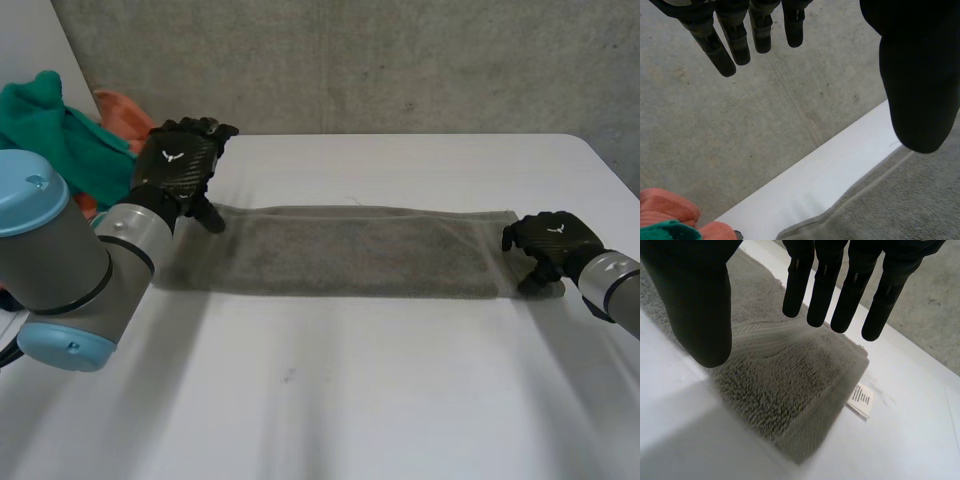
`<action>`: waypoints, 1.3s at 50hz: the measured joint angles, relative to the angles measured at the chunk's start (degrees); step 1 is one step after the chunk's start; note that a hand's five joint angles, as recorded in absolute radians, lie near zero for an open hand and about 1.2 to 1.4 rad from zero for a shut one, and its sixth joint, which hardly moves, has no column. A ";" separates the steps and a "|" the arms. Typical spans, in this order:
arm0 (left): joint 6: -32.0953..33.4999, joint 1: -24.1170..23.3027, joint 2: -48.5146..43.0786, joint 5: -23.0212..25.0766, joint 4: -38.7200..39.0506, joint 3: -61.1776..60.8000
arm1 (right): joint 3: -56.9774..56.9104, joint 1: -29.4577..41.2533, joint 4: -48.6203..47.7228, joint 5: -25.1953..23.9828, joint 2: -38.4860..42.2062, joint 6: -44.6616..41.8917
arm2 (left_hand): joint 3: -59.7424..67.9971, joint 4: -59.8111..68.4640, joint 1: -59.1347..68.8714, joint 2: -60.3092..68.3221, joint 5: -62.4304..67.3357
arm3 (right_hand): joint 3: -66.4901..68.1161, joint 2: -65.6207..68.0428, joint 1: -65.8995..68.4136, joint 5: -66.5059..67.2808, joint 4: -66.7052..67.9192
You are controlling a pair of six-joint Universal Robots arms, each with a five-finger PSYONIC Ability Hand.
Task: Fold the laundry.
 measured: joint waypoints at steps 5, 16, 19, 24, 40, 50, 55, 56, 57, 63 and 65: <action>-0.40 0.32 -0.05 -0.24 0.27 -0.02 | -0.87 1.00 -1.26 2.22 1.33 -0.15 | 0.00 0.00 0.00 0.00 0.00 | 1.22 1.24 1.24 1.21 1.13; -0.63 0.58 0.01 0.08 0.24 -0.01 | -1.84 0.64 1.59 6.37 1.60 -3.13 | 0.00 0.00 0.00 0.00 0.00 | 1.28 1.23 1.21 1.23 1.11; -0.66 0.79 -0.04 0.31 0.06 0.22 | -2.12 0.20 3.08 6.50 1.67 -3.34 | 0.00 0.00 0.00 0.00 0.00 | 1.21 1.23 1.13 1.17 1.06; -0.68 0.86 -0.22 0.63 -0.14 0.41 | -2.86 -0.07 3.78 6.57 2.78 -3.55 | 0.00 0.00 0.00 0.00 0.00 | 0.37 1.09 0.96 -0.47 0.72; -0.67 1.09 -0.13 0.52 -0.20 0.37 | -3.17 -1.86 0.87 9.95 2.36 -3.14 | 0.00 0.00 0.00 0.00 0.00 | 30.69 30.81 25.11 30.19 31.22; -0.68 1.52 0.47 0.37 -0.19 0.22 | -5.15 -11.24 -0.76 10.83 -0.16 -4.69 | 0.00 0.00 0.00 0.00 0.00 | 30.69 30.81 25.67 30.68 31.22; -0.68 1.68 0.60 0.29 -0.16 0.40 | -10.78 -14.36 1.46 11.69 3.30 -13.17 | 0.00 0.00 0.00 0.00 0.00 | 30.69 30.81 25.67 30.68 31.22; -0.67 1.69 0.62 0.27 -0.16 0.42 | -11.52 -14.47 1.75 11.91 3.65 -14.22 | 0.00 0.00 0.00 0.00 0.00 | 30.69 30.81 25.67 30.68 31.22; -0.67 1.70 0.67 0.18 -0.14 0.46 | -13.26 -14.37 2.49 12.54 4.32 -16.47 | 0.00 0.00 0.00 0.00 0.00 | 30.69 30.81 25.68 30.68 31.23; -0.76 1.62 1.10 -0.35 -0.11 0.53 | -17.28 -9.01 4.10 14.07 3.51 -19.57 | 0.00 0.00 0.00 0.00 0.00 | 30.80 30.81 26.08 30.88 31.23; -0.85 1.60 1.25 -0.52 -0.11 0.53 | -17.55 -4.64 3.86 13.80 1.80 -19.02 | 0.00 0.00 0.00 0.00 0.00 | 31.11 30.94 26.08 30.95 31.47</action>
